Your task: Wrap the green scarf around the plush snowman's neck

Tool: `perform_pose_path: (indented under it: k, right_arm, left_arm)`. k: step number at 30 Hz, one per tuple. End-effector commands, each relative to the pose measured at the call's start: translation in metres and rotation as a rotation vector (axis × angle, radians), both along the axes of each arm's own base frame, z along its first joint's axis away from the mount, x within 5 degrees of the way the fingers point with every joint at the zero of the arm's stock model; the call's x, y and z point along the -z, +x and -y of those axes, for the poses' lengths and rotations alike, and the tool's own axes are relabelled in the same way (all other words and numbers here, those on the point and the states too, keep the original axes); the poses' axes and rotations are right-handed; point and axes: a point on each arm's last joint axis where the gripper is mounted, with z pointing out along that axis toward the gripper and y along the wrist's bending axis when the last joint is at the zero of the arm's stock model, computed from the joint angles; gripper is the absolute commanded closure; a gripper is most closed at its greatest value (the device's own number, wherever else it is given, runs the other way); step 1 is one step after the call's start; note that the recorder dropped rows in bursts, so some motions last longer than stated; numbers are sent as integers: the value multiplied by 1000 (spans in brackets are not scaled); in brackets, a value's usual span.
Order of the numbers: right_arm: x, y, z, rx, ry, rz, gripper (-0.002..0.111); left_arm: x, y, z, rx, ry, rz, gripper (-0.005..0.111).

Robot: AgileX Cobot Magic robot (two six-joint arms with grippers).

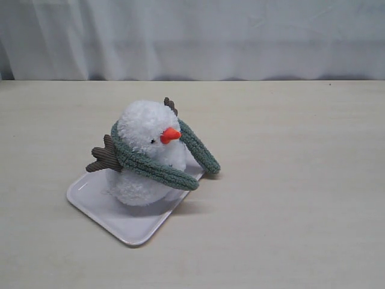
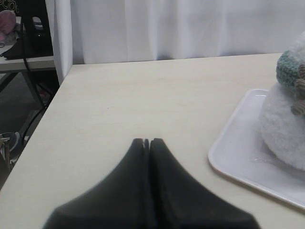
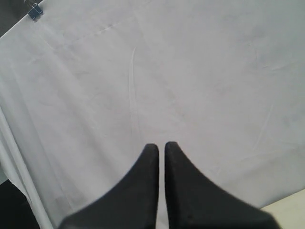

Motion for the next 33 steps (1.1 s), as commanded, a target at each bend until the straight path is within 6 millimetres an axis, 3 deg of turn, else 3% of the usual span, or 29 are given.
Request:
perform_pose_path:
  k: [1,10,17,22,27,33]
  right_arm:
    - [-5,-3,0,37,-102,59,104]
    - [-24,-11,1,121,-232,284,104]
    - [-25,-12,5,332,-616,281,104]
    - [-23,-8,3,315,-579,330,104]
    - [-6,11,2,299,-531,405,104]
    - [35,40,1,255,-508,338,104]
  left_arm:
    - [0,0,0,3,0,14,107]
    - [0,0,0,3,0,14,107]
    - [0,0,0,3,0,14,107]
    - [0,0,0,3,-2,14,107]
    - [0,0,0,3,-2,14,107]
    - [0,0,0,3,-2,14,107]
